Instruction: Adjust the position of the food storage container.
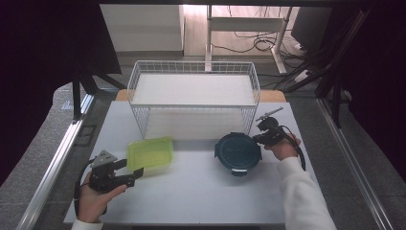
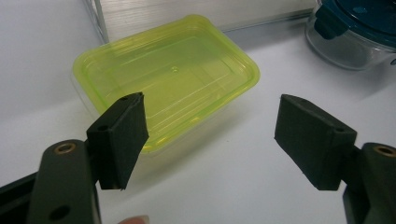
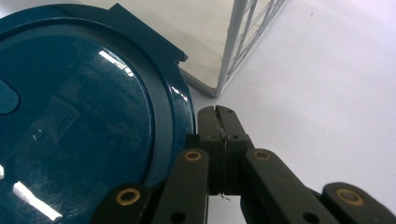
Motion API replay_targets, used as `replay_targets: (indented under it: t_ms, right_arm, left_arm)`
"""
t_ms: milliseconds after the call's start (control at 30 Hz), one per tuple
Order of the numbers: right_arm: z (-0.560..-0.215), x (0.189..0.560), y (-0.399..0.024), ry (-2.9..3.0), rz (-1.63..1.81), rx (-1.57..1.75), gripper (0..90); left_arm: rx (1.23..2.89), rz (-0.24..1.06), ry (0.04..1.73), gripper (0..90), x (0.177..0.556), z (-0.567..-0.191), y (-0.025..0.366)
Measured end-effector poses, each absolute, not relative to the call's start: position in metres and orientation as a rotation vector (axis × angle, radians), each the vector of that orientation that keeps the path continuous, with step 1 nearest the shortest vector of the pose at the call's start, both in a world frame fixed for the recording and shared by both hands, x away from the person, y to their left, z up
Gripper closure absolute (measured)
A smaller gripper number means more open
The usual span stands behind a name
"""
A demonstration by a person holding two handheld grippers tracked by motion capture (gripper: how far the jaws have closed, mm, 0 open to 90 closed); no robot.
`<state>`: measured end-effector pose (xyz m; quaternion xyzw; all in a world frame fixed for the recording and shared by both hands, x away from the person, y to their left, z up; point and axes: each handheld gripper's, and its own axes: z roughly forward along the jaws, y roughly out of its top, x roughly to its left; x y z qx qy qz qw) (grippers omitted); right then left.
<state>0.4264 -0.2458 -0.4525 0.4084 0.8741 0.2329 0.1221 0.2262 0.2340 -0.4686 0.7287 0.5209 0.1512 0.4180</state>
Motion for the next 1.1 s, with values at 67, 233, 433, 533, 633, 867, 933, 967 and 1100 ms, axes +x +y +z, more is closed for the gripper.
replay_targets:
  t_ms: [67, 233, 433, 533, 633, 867, 933, 967, 1100]
  right_arm:
    - [-0.453, 0.426, -0.246, 2.55, 0.681, 1.192, 89.4]
    - [-0.453, 0.42, -0.242, 2.539, 0.678, 1.167, 89.5]
    - [-0.455, 0.413, -0.238, 2.542, 0.712, 1.143, 89.5]
    - [-0.456, 0.407, -0.232, 2.56, 0.739, 1.121, 89.6]
    - [-0.457, 0.405, -0.227, 2.566, 0.747, 1.108, 89.6]
    - [-0.458, 0.392, -0.209, 2.613, 0.764, 1.042, 89.6]
    - [-0.458, 0.388, -0.205, 2.619, 0.77, 1.031, 89.6]
    - [-0.459, 0.387, -0.204, 2.624, 0.774, 1.019, 89.6]
    - [-0.459, 0.381, -0.199, 2.638, 0.788, 1.012, 89.6]
  left_arm:
    - [1.829, 0.379, 1.307, 25.0, 0.226, -0.469, 0.234]
    - [1.831, 0.376, 1.309, 25.0, 0.227, -0.469, 0.234]
    - [1.833, 0.376, 1.306, 25.1, 0.227, -0.469, 0.233]
    - [1.833, 0.373, 1.309, 25.1, 0.227, -0.47, 0.232]
    - [1.833, 0.372, 1.309, 25.1, 0.227, -0.47, 0.232]
    - [1.833, 0.37, 1.307, 25.1, 0.227, -0.47, 0.233]
    - [1.831, 0.369, 1.309, 25.1, 0.227, -0.47, 0.234]
    - [1.83, 0.369, 1.31, 25.1, 0.227, -0.469, 0.234]
    - [1.83, 0.366, 1.308, 25.1, 0.226, -0.469, 0.233]
